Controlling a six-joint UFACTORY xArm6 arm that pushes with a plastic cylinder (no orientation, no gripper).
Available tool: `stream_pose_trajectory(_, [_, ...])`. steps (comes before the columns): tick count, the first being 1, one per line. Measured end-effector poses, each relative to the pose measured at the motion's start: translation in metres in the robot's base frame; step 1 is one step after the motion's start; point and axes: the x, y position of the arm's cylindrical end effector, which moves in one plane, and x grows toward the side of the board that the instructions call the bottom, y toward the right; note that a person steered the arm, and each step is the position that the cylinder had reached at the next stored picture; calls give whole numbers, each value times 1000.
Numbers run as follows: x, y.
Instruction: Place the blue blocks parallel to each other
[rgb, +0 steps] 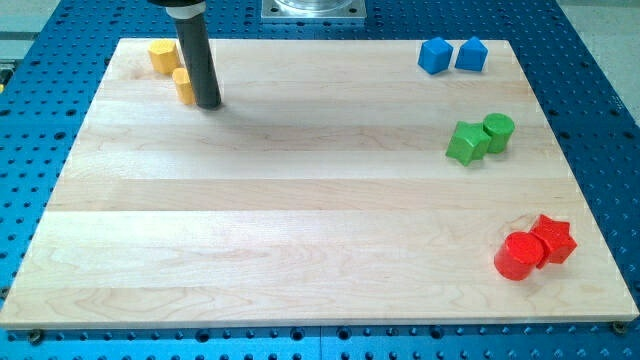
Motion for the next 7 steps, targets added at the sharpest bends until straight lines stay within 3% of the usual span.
stream_pose_trajectory(1, [20, -75])
stream_pose_trajectory(2, [-10, -58])
stream_pose_trajectory(5, [12, 25])
stream_pose_trajectory(6, [-31, 123])
stream_pose_trajectory(7, [-102, 179])
